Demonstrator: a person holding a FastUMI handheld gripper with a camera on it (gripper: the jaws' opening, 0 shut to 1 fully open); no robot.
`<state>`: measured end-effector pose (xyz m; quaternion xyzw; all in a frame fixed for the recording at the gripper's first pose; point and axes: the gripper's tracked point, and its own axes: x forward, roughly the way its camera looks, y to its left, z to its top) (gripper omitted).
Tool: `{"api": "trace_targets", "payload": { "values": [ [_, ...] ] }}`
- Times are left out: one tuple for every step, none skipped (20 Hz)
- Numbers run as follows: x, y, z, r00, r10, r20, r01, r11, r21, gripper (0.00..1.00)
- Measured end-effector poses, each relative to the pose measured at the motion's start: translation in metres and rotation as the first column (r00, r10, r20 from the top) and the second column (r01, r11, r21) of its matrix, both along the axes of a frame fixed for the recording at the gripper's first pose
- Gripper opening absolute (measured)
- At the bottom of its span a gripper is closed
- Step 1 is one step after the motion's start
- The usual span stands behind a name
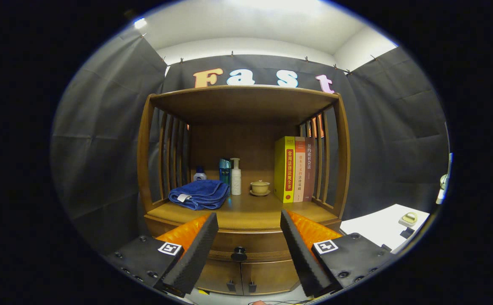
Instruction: Pull open the drawer, take out the items inside it, and place them on the countertop above the cabinet.
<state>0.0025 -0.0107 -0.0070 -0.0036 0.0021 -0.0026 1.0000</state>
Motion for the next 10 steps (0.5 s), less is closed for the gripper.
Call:
{"api": "trace_targets", "payload": {
  "values": [
    [0.000,0.001,0.000,1.000,0.002,0.000,-0.002,1.000,0.000,0.97],
    [0.001,0.001,-0.001,1.000,-0.001,-0.001,0.001,1.000,-0.001,0.97],
    [0.002,0.000,-0.002,1.000,-0.003,-0.004,0.003,1.000,-0.002,0.97],
    [0.005,0.002,-0.006,1.000,0.002,-0.011,-0.002,1.000,-0.001,0.97],
    [0.009,0.003,-0.011,1.000,0.002,-0.022,-0.002,1.000,0.000,0.97],
    [0.012,0.004,-0.018,0.999,0.006,-0.035,-0.006,1.000,0.001,0.97],
    [0.015,0.004,-0.026,0.999,0.006,-0.048,-0.006,1.000,0.003,0.97],
    [0.020,0.005,-0.034,0.998,0.008,-0.058,-0.008,1.000,0.008,0.97],
    [0.025,0.008,-0.045,0.997,0.017,-0.070,-0.016,1.000,0.011,0.97],
    [0.031,0.008,-0.058,0.995,0.015,-0.094,-0.014,1.000,0.008,0.97]
  ]
}}
